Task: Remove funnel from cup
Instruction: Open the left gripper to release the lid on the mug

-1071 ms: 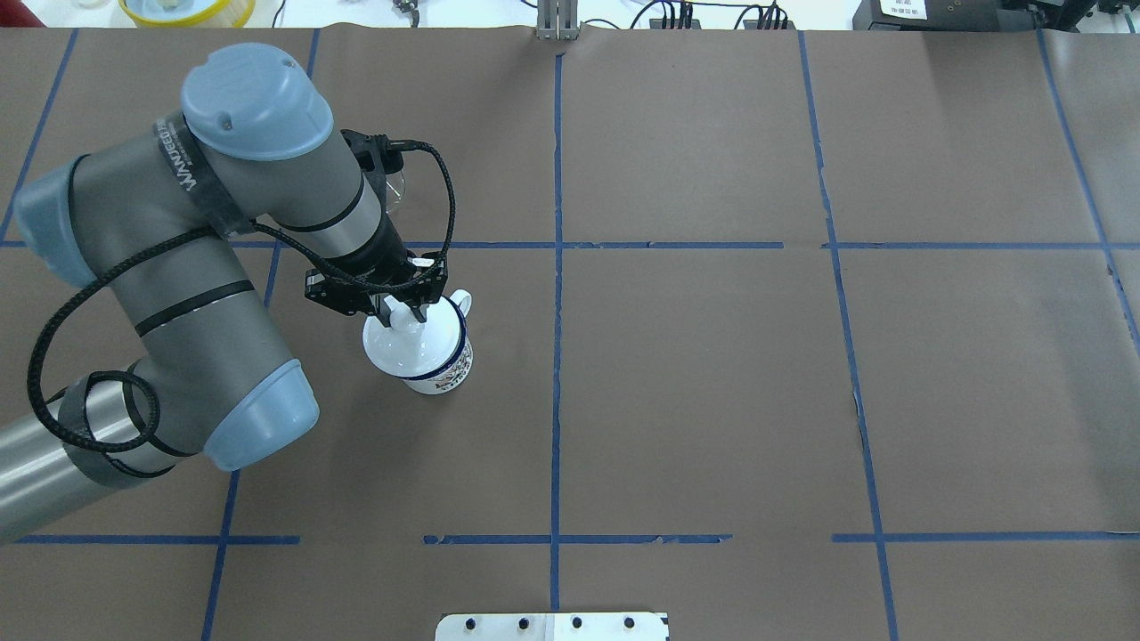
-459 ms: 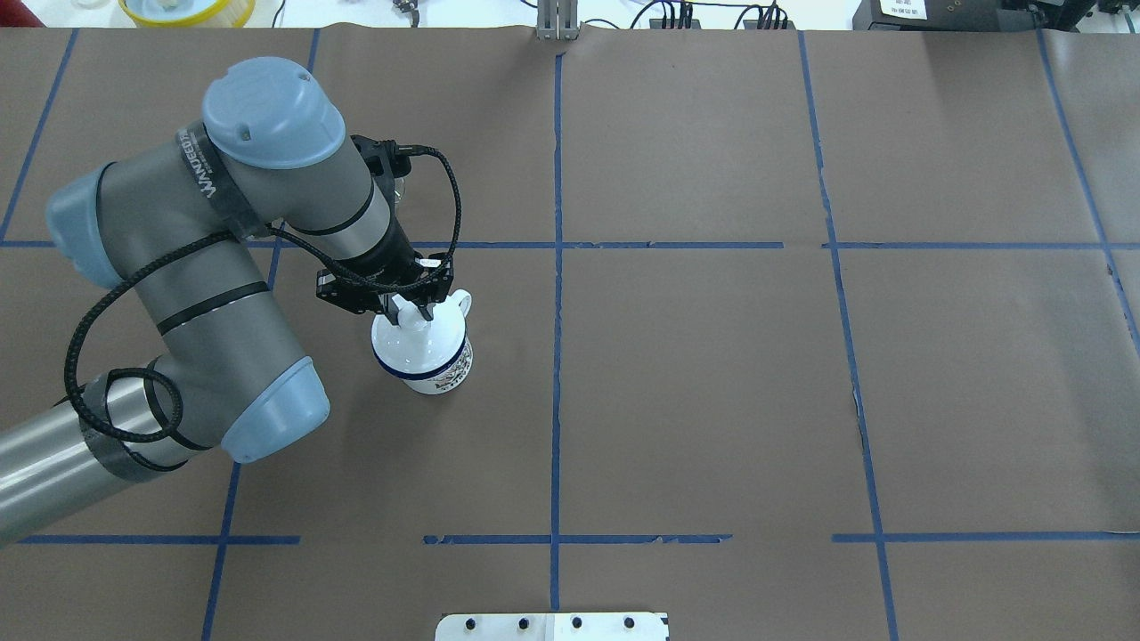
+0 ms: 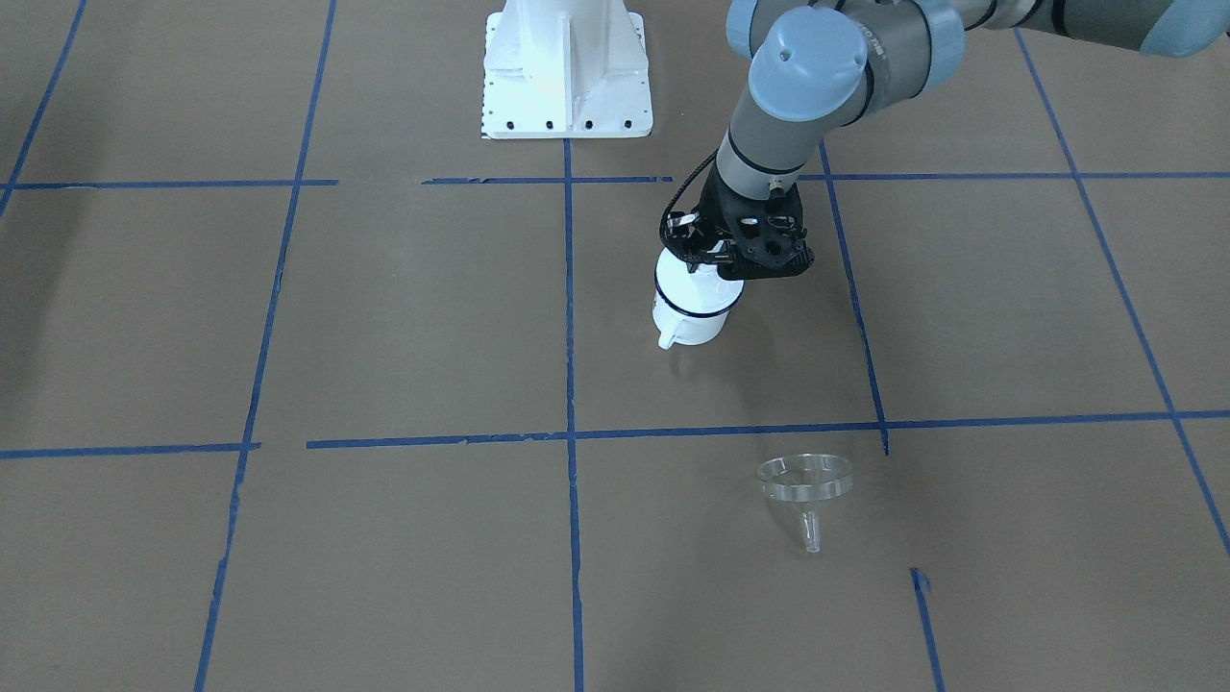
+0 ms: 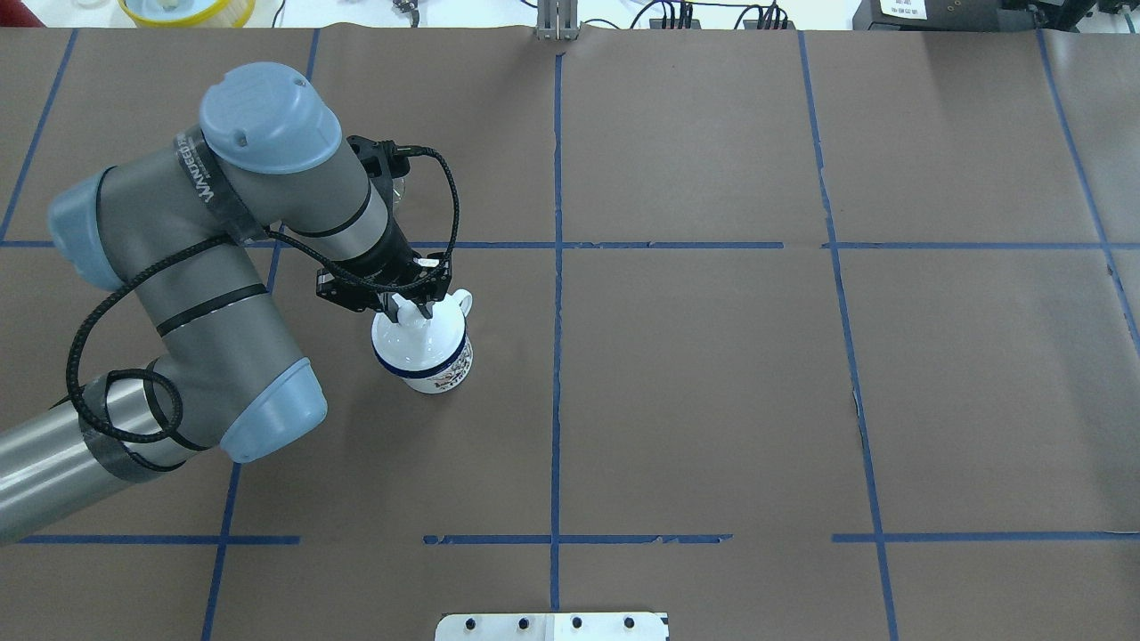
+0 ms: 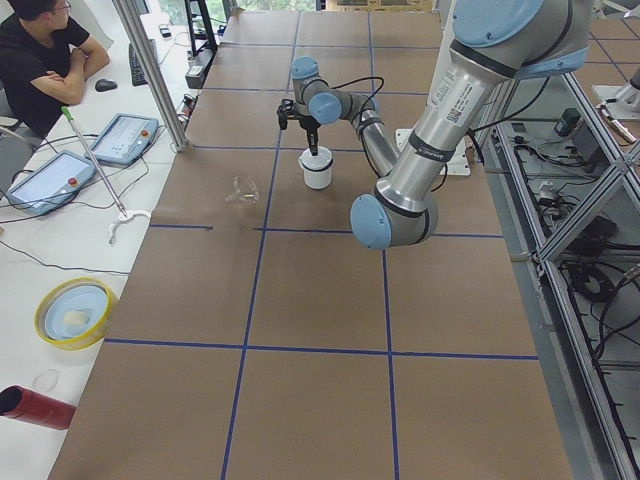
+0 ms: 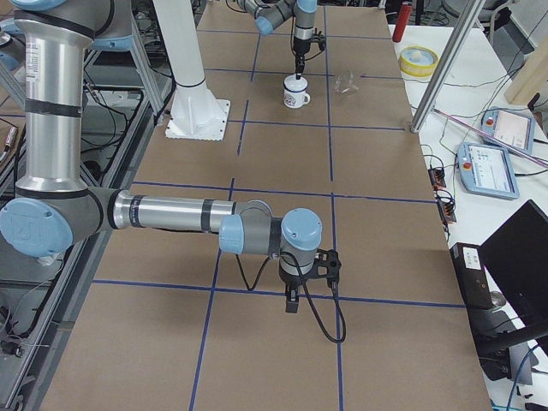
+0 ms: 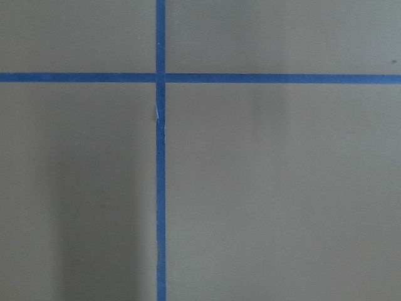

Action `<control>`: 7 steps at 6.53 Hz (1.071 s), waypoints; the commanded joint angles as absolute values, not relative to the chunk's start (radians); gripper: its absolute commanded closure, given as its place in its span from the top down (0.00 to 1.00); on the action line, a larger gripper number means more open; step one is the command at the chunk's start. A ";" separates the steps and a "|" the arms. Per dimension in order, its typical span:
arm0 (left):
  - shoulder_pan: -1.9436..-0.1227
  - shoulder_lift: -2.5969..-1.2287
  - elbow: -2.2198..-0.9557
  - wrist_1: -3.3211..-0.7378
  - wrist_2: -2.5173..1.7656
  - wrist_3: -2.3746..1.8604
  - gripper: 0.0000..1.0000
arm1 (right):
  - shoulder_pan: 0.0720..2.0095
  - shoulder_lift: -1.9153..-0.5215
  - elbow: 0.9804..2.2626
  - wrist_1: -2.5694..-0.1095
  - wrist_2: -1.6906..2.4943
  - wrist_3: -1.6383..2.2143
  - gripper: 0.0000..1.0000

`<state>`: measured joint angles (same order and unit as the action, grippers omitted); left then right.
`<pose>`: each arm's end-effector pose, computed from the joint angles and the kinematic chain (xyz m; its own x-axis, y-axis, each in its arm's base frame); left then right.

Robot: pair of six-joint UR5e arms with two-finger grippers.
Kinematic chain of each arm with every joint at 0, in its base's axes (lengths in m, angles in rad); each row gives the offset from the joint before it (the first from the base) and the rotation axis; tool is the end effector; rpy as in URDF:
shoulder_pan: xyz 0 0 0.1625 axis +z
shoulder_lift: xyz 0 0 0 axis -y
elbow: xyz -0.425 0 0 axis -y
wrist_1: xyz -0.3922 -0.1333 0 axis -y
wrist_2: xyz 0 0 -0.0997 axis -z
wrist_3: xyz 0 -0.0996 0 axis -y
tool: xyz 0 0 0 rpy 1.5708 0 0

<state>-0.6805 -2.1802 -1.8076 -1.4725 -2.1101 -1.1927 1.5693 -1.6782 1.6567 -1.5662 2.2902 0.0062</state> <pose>0.4414 -0.4630 0.2122 0.6287 -0.1014 -0.7711 0.0391 0.9943 -0.0988 0.0670 -0.4451 0.6701 0.7522 0.0162 0.6587 -0.0032 0.9998 -0.0210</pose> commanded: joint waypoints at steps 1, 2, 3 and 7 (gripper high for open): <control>-0.680 -2.181 -1.809 -1.474 -2.108 -1.198 0.00 | 1.569 -1.678 1.657 -1.566 2.290 0.006 1.00; -0.680 -2.181 -1.807 -1.474 -2.108 -1.198 0.00 | 1.569 -1.678 1.655 -1.566 2.290 0.006 1.00; -0.680 -2.180 -1.807 -1.474 -2.108 -1.198 0.00 | 1.569 -1.678 1.655 -1.566 2.290 0.006 1.00; -0.678 -2.178 -1.801 -1.474 -2.108 -1.197 0.00 | 1.569 -1.678 1.657 -1.566 2.290 0.006 1.00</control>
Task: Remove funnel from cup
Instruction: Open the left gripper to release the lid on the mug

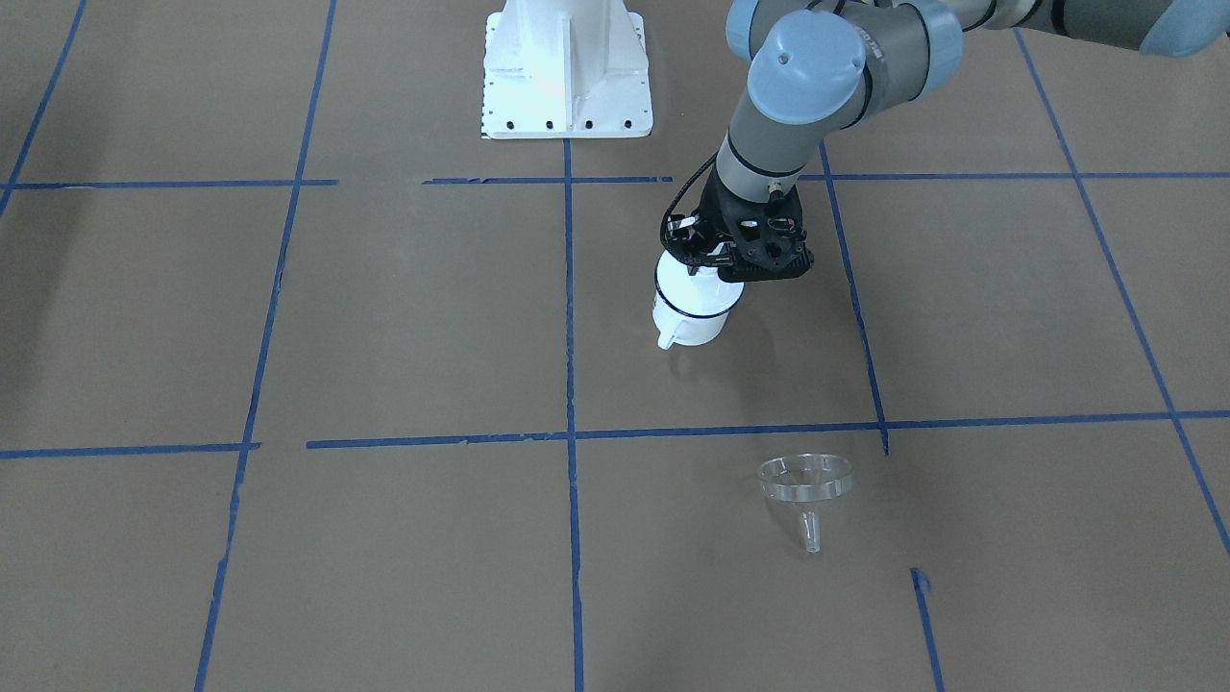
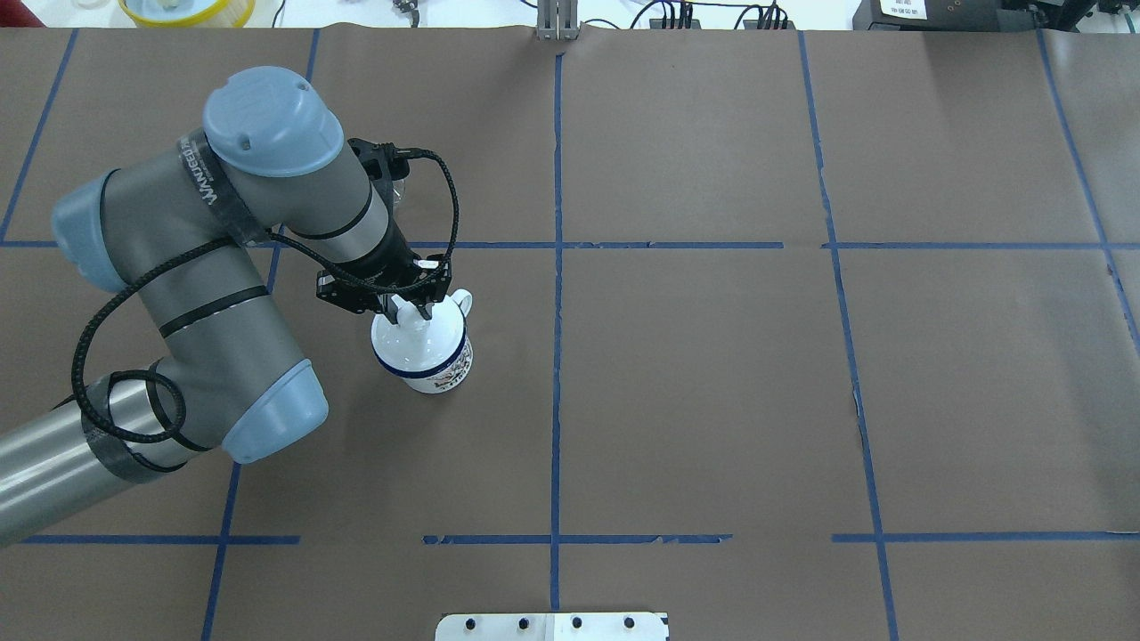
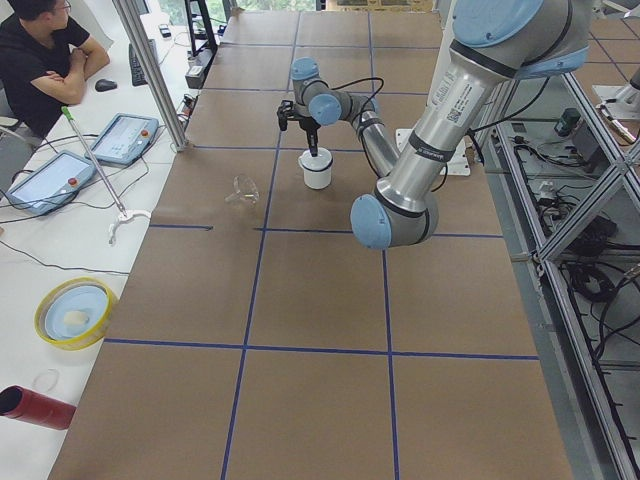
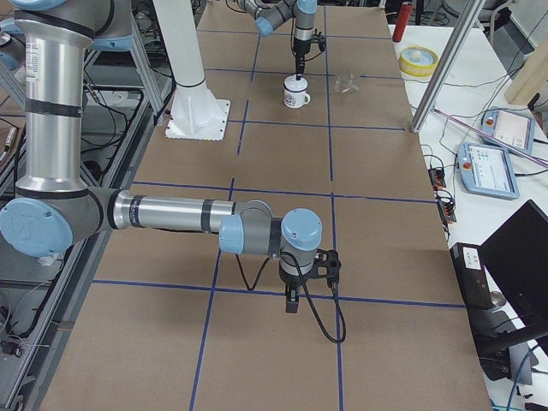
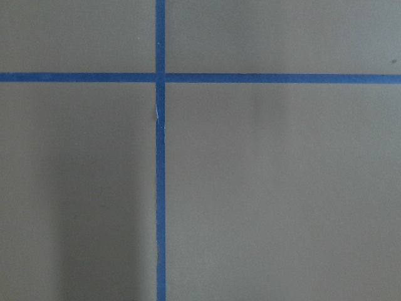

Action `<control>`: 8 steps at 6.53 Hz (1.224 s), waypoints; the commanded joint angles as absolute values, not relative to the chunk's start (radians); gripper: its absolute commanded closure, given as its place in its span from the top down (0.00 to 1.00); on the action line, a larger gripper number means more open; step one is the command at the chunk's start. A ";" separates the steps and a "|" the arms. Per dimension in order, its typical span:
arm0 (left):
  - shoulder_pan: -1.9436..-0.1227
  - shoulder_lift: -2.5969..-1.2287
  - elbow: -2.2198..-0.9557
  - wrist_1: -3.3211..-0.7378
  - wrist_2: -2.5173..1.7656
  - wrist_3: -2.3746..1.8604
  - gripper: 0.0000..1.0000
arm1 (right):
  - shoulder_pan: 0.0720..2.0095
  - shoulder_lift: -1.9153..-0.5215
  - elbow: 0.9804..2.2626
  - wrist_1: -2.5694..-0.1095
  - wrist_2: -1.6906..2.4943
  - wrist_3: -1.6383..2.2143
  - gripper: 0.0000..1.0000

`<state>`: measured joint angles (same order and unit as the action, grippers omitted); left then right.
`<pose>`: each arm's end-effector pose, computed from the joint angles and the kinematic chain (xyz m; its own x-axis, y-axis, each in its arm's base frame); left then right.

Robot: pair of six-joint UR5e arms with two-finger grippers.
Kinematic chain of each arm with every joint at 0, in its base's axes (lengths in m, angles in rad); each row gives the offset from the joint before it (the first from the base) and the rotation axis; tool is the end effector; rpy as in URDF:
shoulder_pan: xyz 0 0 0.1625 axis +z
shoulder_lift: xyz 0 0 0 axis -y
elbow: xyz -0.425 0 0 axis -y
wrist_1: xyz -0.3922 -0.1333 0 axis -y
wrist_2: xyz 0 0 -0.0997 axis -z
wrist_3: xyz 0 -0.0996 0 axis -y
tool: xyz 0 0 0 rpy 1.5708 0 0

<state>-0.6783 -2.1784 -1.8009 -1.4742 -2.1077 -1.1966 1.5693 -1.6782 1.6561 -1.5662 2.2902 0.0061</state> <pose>0.4439 -0.4635 0.2158 0.6335 -0.1071 -0.7663 0.0416 0.9937 -0.1044 0.0670 -0.4450 0.6704 0.7522 0.0165 0.6587 -0.0031 0.9998 -0.0215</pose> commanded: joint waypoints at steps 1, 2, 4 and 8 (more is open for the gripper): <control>-0.678 -2.178 -1.801 -1.476 -2.108 -1.187 0.86 | 1.569 -1.678 1.655 -1.566 2.290 0.006 1.00; -0.678 -2.178 -1.807 -1.474 -2.106 -1.190 1.00 | 1.569 -1.678 1.657 -1.566 2.290 0.006 1.00; -0.678 -2.178 -1.810 -1.474 -2.106 -1.187 1.00 | 1.569 -1.678 1.657 -1.566 2.290 0.006 1.00; -0.745 -2.135 -1.917 -1.474 -2.103 -1.105 1.00 | 1.569 -1.677 1.657 -1.566 2.290 0.006 1.00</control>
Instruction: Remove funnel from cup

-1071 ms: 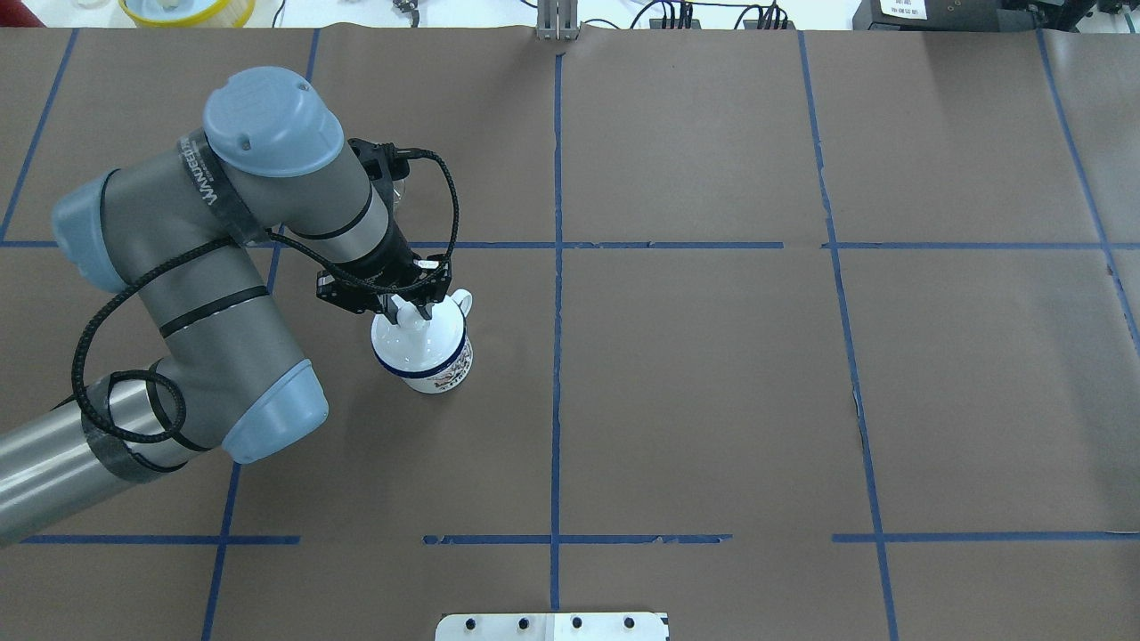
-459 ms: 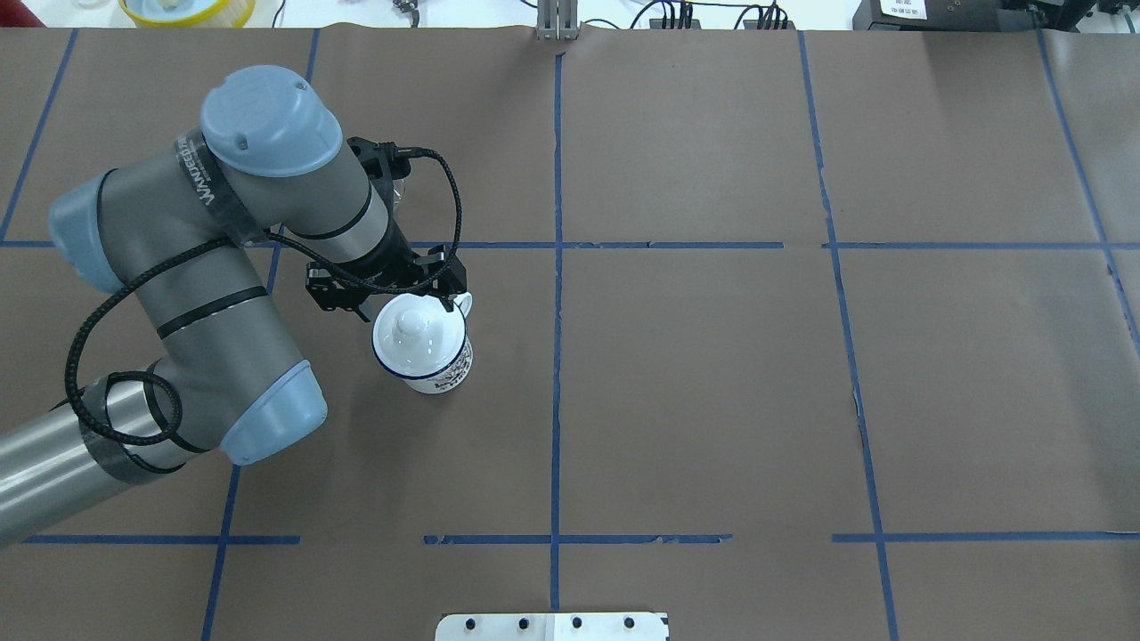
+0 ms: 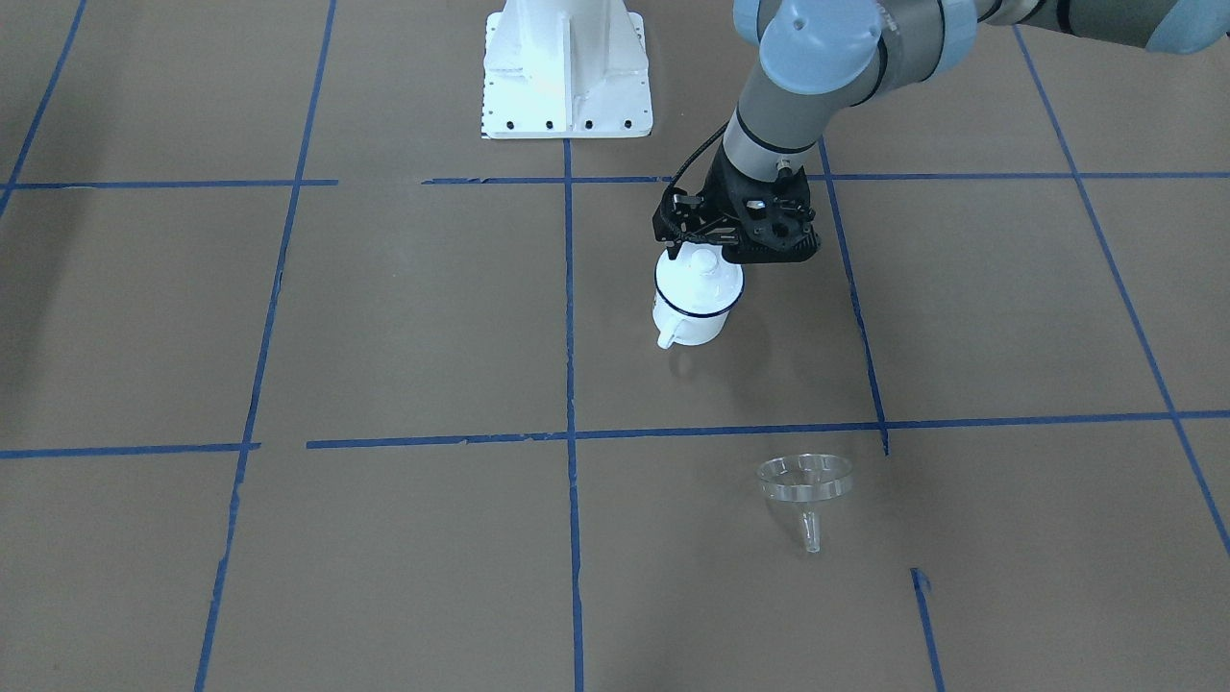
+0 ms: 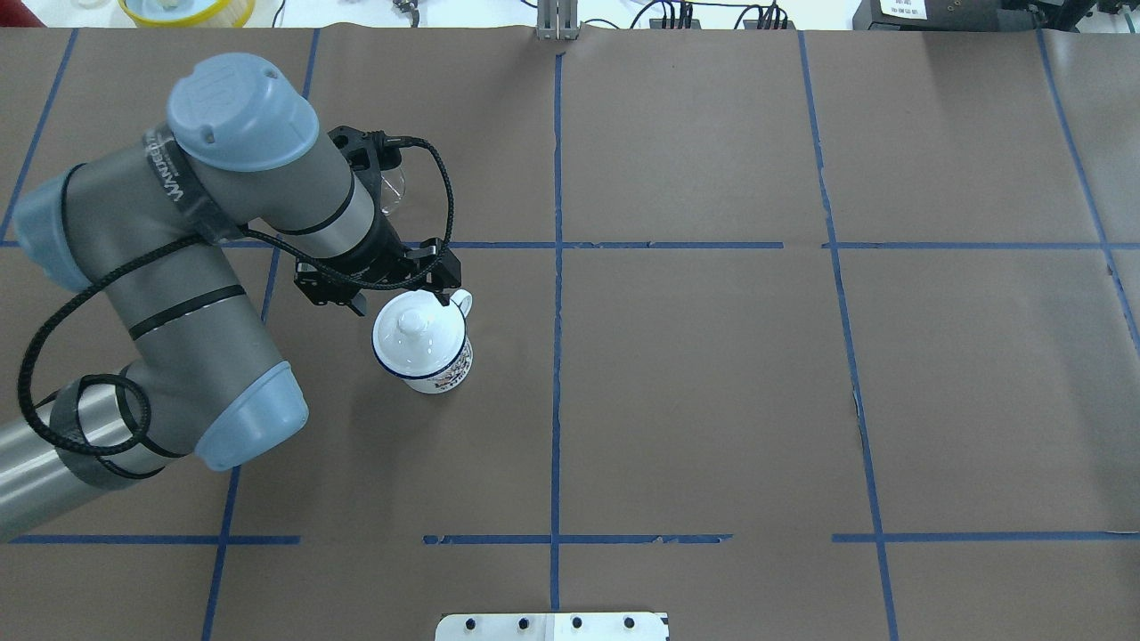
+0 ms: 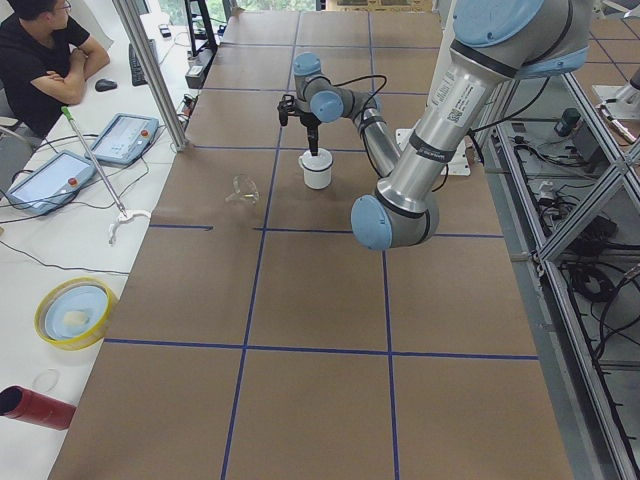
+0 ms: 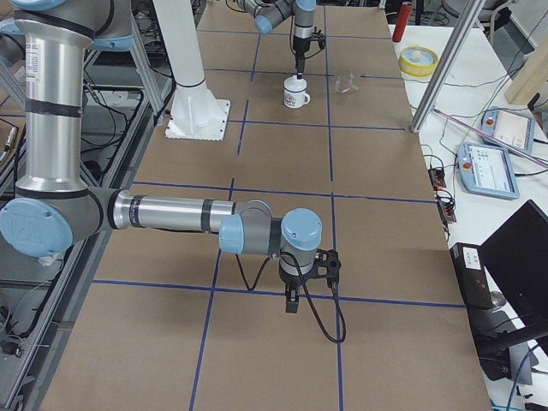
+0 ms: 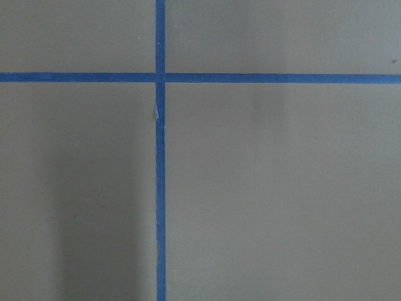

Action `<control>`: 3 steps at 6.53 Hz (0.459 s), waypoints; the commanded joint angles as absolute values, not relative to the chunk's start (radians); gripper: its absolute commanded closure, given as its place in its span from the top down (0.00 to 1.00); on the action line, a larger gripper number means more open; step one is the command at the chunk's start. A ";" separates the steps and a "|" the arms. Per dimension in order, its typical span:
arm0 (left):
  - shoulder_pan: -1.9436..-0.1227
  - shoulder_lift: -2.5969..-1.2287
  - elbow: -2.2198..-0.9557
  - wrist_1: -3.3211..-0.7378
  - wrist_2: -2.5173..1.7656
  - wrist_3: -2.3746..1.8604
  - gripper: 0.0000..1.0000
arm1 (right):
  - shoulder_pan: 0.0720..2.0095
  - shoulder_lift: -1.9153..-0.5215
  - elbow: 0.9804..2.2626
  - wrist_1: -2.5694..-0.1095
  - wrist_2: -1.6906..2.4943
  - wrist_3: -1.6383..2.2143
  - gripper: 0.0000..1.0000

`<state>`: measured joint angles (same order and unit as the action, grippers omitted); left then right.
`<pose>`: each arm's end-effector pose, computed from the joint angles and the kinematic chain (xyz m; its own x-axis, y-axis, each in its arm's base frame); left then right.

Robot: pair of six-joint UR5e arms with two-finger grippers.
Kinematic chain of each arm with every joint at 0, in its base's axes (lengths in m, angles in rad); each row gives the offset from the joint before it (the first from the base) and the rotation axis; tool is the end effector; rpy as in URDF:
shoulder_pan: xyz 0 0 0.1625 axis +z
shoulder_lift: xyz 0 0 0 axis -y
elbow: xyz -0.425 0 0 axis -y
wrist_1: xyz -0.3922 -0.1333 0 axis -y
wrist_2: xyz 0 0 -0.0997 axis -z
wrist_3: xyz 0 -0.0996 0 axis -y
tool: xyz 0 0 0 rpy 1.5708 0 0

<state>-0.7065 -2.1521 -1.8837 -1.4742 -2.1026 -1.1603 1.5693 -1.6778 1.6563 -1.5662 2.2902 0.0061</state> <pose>0.4103 -0.4590 0.2005 0.6002 -0.0601 -0.7976 0.0479 0.9981 -0.0391 0.0670 -0.4452 0.6701 0.7522 0.0161 0.6587 -0.0031 0.9998 -0.0209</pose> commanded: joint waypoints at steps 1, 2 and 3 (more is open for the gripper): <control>-0.865 -2.131 -1.955 -1.467 -2.111 -1.009 1.00 | 1.569 -1.678 1.655 -1.566 2.290 0.006 1.00; -0.970 -2.093 -1.974 -1.468 -2.120 -0.950 1.00 | 1.569 -1.678 1.655 -1.566 2.290 0.006 1.00; -1.010 -2.062 -1.976 -1.467 -2.120 -0.811 1.00 | 1.569 -1.678 1.657 -1.566 2.290 0.006 1.00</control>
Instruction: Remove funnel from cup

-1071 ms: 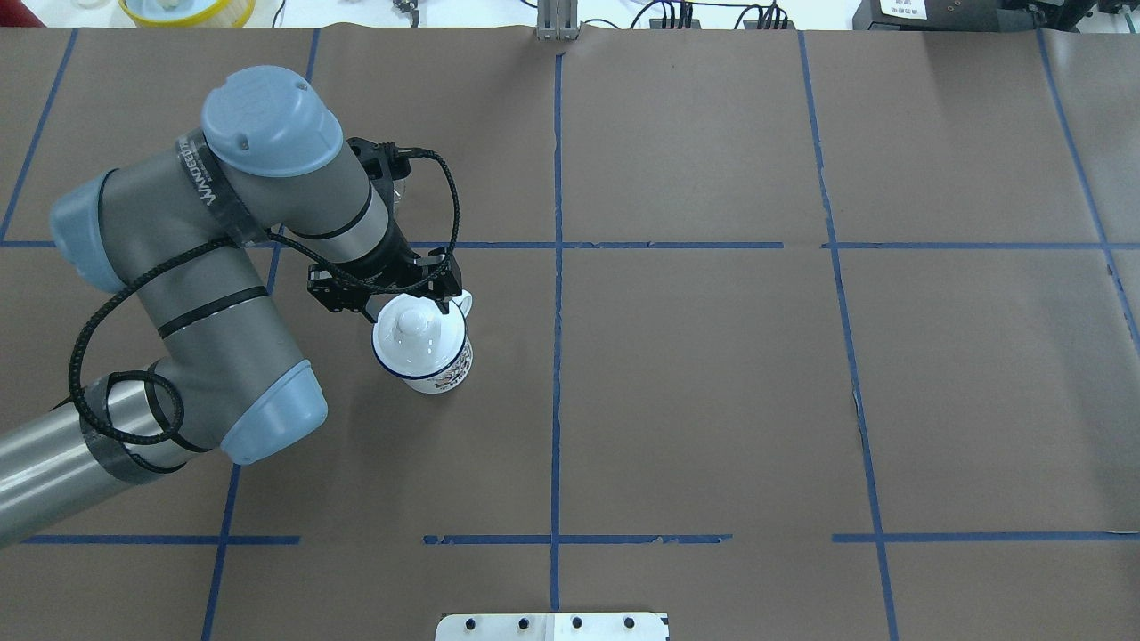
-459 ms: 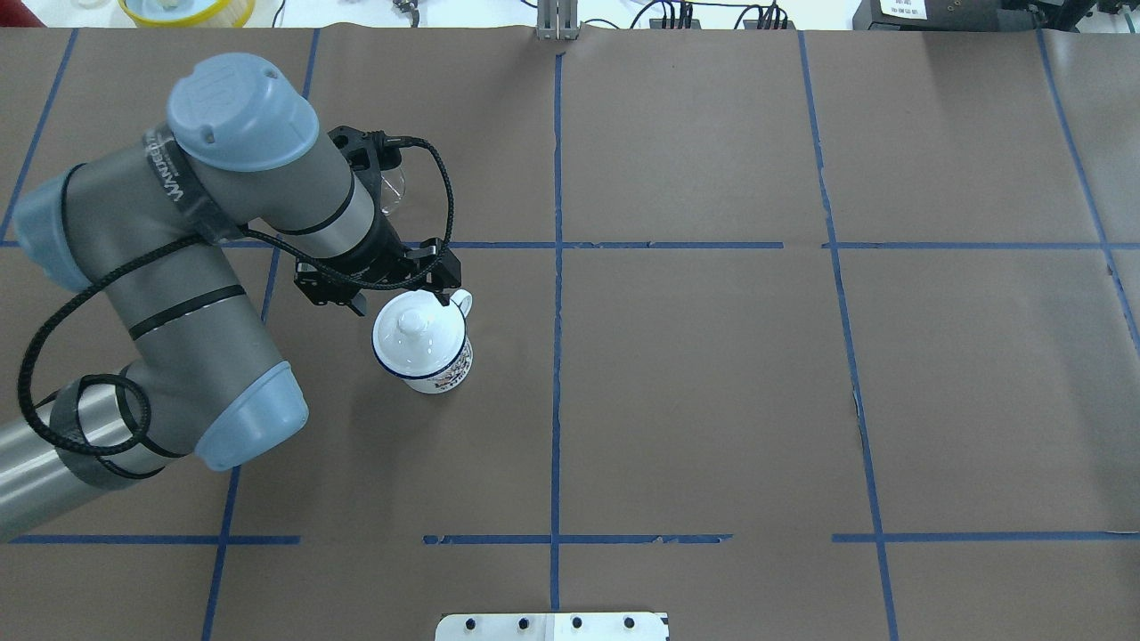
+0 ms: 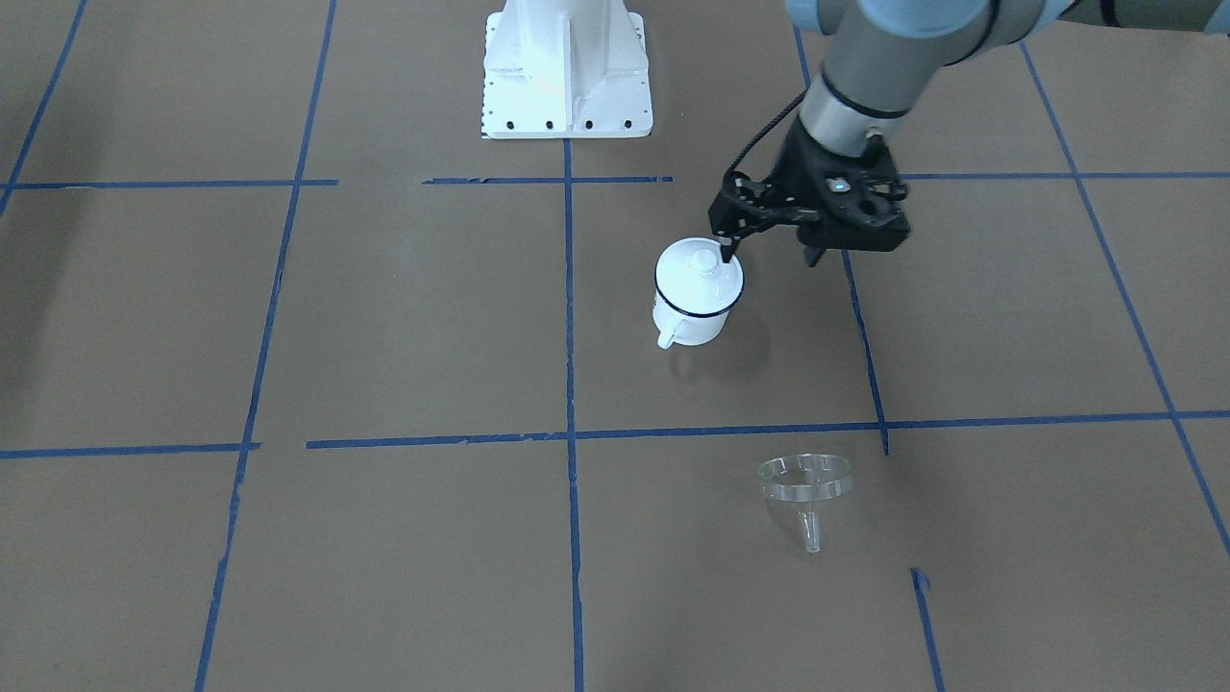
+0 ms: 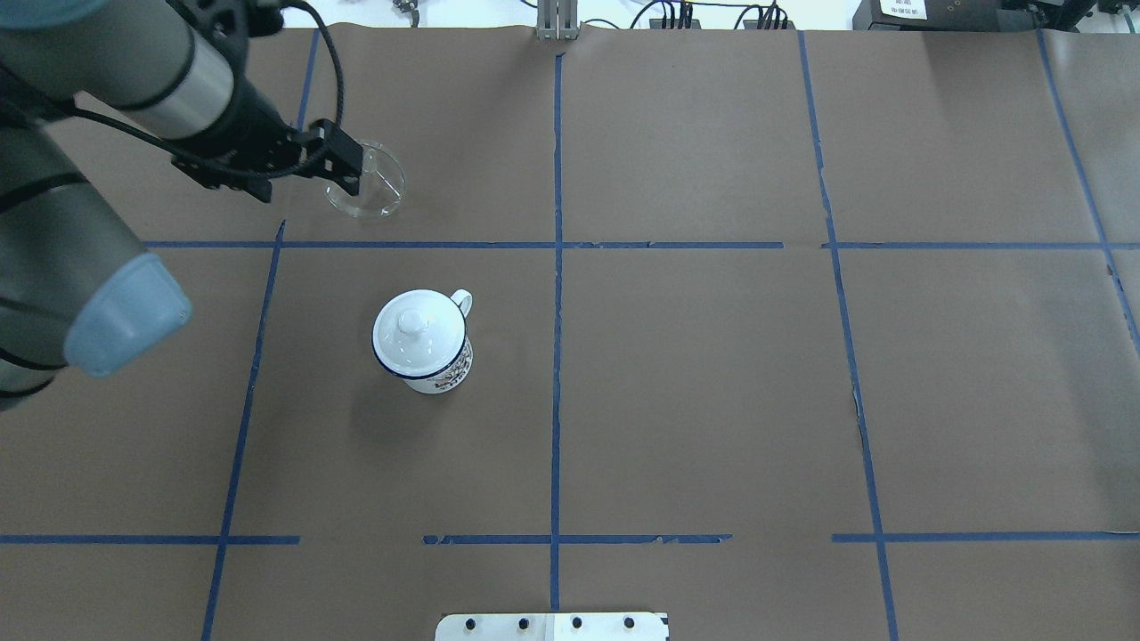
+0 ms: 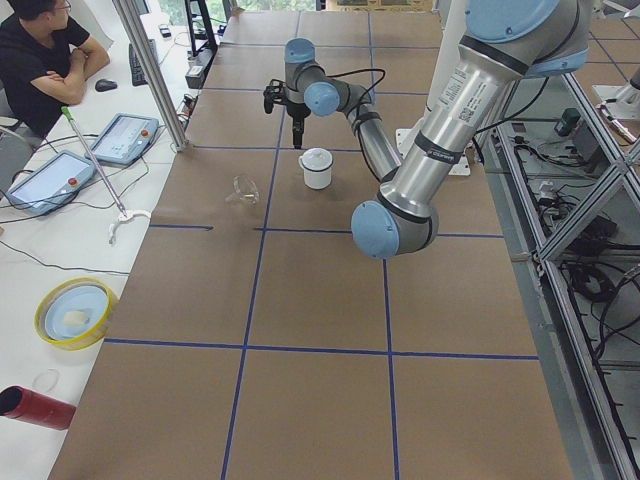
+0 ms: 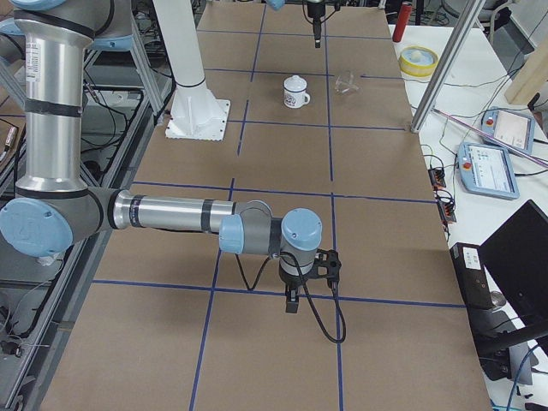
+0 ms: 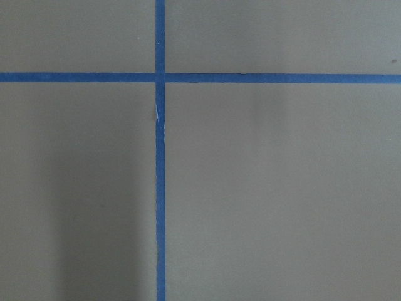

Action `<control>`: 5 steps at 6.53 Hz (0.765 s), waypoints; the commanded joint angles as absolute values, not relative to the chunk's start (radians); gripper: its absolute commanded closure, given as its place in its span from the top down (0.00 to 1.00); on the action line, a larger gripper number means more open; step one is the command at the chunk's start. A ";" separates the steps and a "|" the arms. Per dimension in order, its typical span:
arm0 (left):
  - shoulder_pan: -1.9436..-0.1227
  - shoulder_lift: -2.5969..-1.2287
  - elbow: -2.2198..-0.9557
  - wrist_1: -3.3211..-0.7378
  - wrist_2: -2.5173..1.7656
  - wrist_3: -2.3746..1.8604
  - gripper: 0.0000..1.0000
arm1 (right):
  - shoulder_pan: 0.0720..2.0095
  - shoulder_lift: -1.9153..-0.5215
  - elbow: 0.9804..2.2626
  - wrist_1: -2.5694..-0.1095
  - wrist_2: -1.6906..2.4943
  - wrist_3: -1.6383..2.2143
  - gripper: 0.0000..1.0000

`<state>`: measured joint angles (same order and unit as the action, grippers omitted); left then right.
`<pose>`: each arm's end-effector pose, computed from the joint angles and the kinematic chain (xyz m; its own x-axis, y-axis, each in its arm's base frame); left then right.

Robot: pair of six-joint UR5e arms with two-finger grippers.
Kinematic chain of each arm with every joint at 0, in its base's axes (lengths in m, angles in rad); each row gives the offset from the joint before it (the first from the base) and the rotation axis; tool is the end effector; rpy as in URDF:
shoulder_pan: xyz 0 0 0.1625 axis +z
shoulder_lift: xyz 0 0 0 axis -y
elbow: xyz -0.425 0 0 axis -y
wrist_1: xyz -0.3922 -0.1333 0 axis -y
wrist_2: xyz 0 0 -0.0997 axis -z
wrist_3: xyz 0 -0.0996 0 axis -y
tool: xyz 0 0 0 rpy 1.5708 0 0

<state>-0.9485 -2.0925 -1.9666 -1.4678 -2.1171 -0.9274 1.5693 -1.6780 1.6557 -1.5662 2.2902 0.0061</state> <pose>0.2721 -0.5192 0.2054 0.6044 0.0369 -0.7958 0.1393 0.9787 0.1511 0.0670 -0.4451 0.6705 0.7522 0.0166 0.6587 -0.0031 0.9998 -0.0217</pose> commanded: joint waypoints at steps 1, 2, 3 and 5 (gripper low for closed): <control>-1.052 -2.013 -1.964 -1.468 -2.123 -0.641 1.00 | 1.569 -1.678 1.655 -1.566 2.290 0.006 1.00; -1.108 -1.962 -1.922 -1.479 -2.125 -0.448 1.00 | 1.569 -1.678 1.655 -1.566 2.290 0.006 1.00; -1.197 -1.960 -1.836 -1.483 -2.184 -0.290 1.00 | 1.569 -1.678 1.655 -1.566 2.290 0.006 1.00; -1.366 -1.897 -1.700 -1.482 -2.261 -0.057 1.00 | 1.569 -1.678 1.655 -1.566 2.290 0.006 1.00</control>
